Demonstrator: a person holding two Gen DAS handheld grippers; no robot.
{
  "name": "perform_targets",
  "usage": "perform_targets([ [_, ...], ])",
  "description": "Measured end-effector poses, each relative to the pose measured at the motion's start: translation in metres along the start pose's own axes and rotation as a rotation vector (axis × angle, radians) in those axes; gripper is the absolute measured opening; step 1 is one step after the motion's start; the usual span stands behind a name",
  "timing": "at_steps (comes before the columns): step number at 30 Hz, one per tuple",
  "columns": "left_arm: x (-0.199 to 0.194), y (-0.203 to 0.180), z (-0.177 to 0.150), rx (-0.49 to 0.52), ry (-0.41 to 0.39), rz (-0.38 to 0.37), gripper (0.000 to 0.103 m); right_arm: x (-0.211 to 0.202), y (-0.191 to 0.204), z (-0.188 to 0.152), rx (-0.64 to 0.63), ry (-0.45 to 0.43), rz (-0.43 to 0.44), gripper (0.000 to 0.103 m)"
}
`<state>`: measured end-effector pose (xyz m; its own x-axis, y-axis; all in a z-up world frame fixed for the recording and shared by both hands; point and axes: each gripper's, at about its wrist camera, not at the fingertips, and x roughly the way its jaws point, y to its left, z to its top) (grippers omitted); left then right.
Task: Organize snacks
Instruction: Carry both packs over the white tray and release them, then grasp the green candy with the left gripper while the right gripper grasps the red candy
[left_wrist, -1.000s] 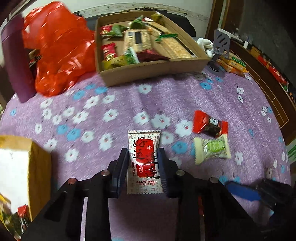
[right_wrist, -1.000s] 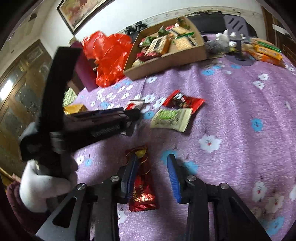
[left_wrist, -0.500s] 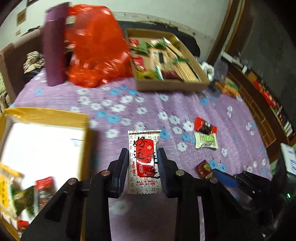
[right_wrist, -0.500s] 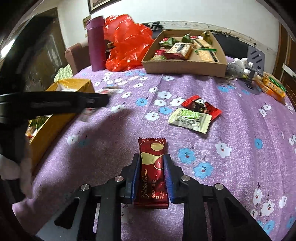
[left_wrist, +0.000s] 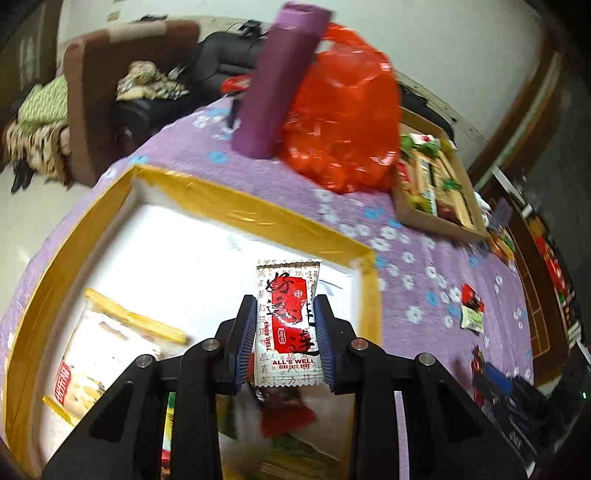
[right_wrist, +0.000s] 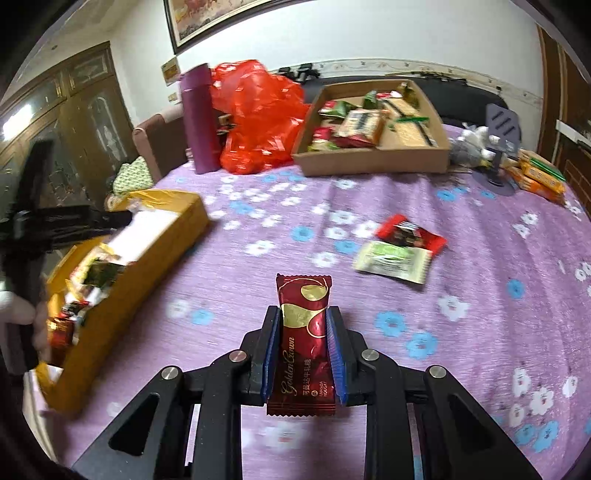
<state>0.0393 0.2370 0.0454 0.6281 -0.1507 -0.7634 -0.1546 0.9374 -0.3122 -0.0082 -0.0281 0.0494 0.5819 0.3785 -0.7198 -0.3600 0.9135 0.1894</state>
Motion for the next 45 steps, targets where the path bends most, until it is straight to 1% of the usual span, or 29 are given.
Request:
perform_targets([
  [3, 0.004, 0.017, 0.003, -0.057, 0.013, -0.018, 0.029, 0.004, 0.03, 0.011, -0.024, 0.02, 0.053, 0.025],
  [5, 0.001, 0.025, 0.002, -0.092, 0.009, -0.048, 0.029, 0.007, 0.052, 0.019, -0.061, 0.029, 0.073, 0.025],
  [8, -0.01, 0.035, -0.002, -0.117, -0.004, -0.106, 0.03, 0.014, 0.085, 0.031, -0.102, 0.047, 0.115, 0.025],
  [11, -0.028, 0.04, -0.009, -0.135, -0.004, -0.135, 0.033, 0.025, 0.121, 0.04, -0.157, 0.057, 0.128, 0.025],
  [12, -0.037, 0.042, -0.013, -0.146, -0.014, -0.148, 0.039, 0.029, 0.128, 0.042, -0.172, 0.059, 0.128, 0.025],
  [13, -0.047, 0.045, -0.018, -0.16, -0.032, -0.161, 0.051, 0.035, 0.139, 0.044, -0.189, 0.065, 0.129, 0.025],
  [14, -0.058, 0.048, -0.025, -0.179, -0.058, -0.175, 0.057, 0.04, 0.148, 0.045, -0.203, 0.072, 0.13, 0.025],
  [15, -0.066, 0.051, -0.03, -0.195, -0.084, -0.195, 0.066, 0.045, 0.155, 0.046, -0.214, 0.08, 0.128, 0.025],
  [16, -0.077, 0.056, -0.039, -0.213, -0.115, -0.226, 0.068, 0.052, 0.161, 0.047, -0.225, 0.088, 0.124, 0.025],
  [18, -0.09, 0.059, -0.051, -0.233, -0.14, -0.275, 0.068, 0.067, 0.172, 0.049, -0.243, 0.105, 0.106, 0.027],
  [19, -0.095, 0.059, -0.056, -0.237, -0.152, -0.297, 0.068, 0.074, 0.175, 0.051, -0.242, 0.109, 0.101, 0.029],
  [20, -0.101, 0.059, -0.06, -0.239, -0.166, -0.316, 0.068, 0.08, 0.175, 0.053, -0.229, 0.111, 0.101, 0.028],
  [21, -0.107, 0.058, -0.065, -0.239, -0.181, -0.336, 0.068, 0.084, 0.173, 0.055, -0.202, 0.116, 0.106, 0.029],
  [23, -0.117, 0.056, -0.072, -0.243, -0.197, -0.386, 0.068, 0.084, 0.162, 0.06, -0.137, 0.121, 0.13, 0.037],
  [24, -0.121, 0.055, -0.073, -0.249, -0.204, -0.406, 0.068, 0.08, 0.152, 0.063, -0.094, 0.116, 0.144, 0.037],
  [25, -0.125, 0.055, -0.074, -0.251, -0.209, -0.416, 0.068, 0.074, 0.141, 0.065, -0.06, 0.108, 0.151, 0.038],
  [27, -0.132, 0.049, -0.077, -0.244, -0.211, -0.419, 0.068, 0.064, 0.122, 0.068, -0.035, 0.089, 0.135, 0.039],
  [29, -0.138, 0.042, -0.081, -0.23, -0.208, -0.416, 0.069, 0.051, 0.093, 0.071, -0.012, 0.062, 0.085, 0.04],
  [33, -0.14, 0.022, -0.093, -0.185, -0.194, -0.417, 0.073, 0.021, 0.004, 0.074, 0.102, 0.022, -0.047, 0.04],
  [36, -0.13, 0.003, -0.1, -0.143, -0.155, -0.418, 0.073, 0.003, -0.065, 0.07, 0.211, 0.01, -0.139, 0.043],
  [38, -0.122, -0.007, -0.103, -0.134, -0.126, -0.427, 0.073, 0.002, -0.098, 0.066, 0.271, 0.023, -0.169, 0.043],
  [41, -0.113, -0.025, -0.108, -0.112, -0.077, -0.438, 0.073, 0.009, -0.117, 0.066, 0.292, 0.031, -0.188, 0.043],
  [43, -0.114, -0.033, -0.112, -0.096, -0.067, -0.433, 0.073, 0.02, -0.12, 0.069, 0.286, 0.031, -0.196, 0.043],
  [45, -0.115, -0.04, -0.114, -0.085, -0.06, -0.426, 0.073, 0.033, -0.122, 0.076, 0.283, 0.041, -0.183, 0.043],
])
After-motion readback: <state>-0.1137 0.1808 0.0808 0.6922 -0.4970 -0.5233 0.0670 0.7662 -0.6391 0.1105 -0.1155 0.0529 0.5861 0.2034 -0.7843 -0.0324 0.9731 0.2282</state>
